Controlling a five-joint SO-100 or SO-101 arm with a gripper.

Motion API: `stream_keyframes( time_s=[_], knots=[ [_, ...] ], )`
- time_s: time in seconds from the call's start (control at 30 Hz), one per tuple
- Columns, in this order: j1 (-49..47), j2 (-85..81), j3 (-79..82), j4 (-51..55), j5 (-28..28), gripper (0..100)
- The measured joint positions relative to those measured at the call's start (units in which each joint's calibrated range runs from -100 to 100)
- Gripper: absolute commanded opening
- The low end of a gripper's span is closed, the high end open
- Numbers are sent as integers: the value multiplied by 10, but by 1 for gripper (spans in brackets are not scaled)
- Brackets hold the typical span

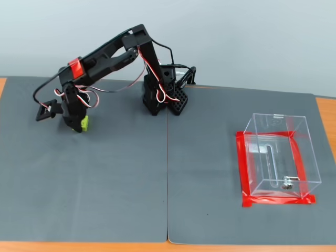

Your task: Pick the green lego block and place it into the transparent box

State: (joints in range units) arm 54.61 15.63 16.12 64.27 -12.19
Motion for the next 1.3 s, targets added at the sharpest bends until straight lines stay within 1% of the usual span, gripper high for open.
stream_keyframes(
  time_s=[0.4, 0.9, 1.17, 1.3],
  knots=[
    [0, -20, 2, 0, -2, 9],
    [-71, -232, 2, 0, 1, 9],
    [-97, -323, 2, 0, 51, 9],
    [-128, -350, -32, 0, 75, 9]
  ],
)
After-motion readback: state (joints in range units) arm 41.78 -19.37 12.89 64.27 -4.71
